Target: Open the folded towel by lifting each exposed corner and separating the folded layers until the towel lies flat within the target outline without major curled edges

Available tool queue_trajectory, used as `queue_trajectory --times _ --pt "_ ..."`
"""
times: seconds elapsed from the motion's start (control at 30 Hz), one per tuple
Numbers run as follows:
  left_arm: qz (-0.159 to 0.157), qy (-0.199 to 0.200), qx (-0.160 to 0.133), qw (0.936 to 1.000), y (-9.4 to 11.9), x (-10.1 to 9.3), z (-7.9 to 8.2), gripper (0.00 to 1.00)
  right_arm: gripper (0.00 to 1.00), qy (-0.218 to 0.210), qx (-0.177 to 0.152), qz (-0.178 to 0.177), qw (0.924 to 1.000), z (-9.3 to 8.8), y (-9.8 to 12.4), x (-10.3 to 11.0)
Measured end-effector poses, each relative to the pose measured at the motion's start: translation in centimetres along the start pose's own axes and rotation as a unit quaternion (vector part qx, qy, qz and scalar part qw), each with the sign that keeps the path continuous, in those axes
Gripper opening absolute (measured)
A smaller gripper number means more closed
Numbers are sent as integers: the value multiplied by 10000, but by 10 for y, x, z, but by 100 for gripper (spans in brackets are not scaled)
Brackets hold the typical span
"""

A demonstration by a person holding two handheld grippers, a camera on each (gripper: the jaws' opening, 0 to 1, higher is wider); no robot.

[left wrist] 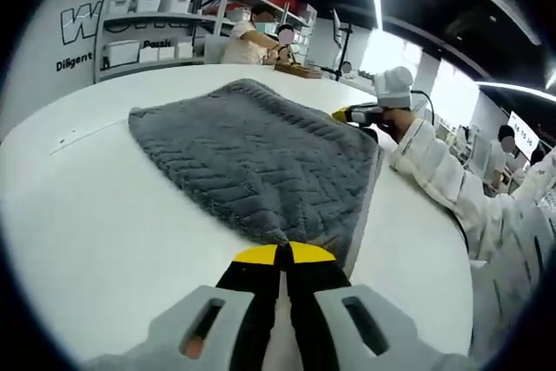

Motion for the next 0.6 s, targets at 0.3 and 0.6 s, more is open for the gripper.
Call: queue_trajectory --times 0.3,0.6 --pt "120 -327 -100 9993 7 6 1 6 0 -22 -79 -61 9999 3 2 -1" --pt "954 365 -608 9929 22 35 4 14 0 34 -140 -27 9999 6 3 5"
Point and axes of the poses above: the point that each gripper's makers call its tool centre point, and the gripper's own axes: y roughly backward along the fingers, x roughly to its left, z roughly out of its top, the point moved 7 cm from there along y, roughly backward along the fingers, and after that the axes turned 11 degrees about x, right-handed, at the moved point
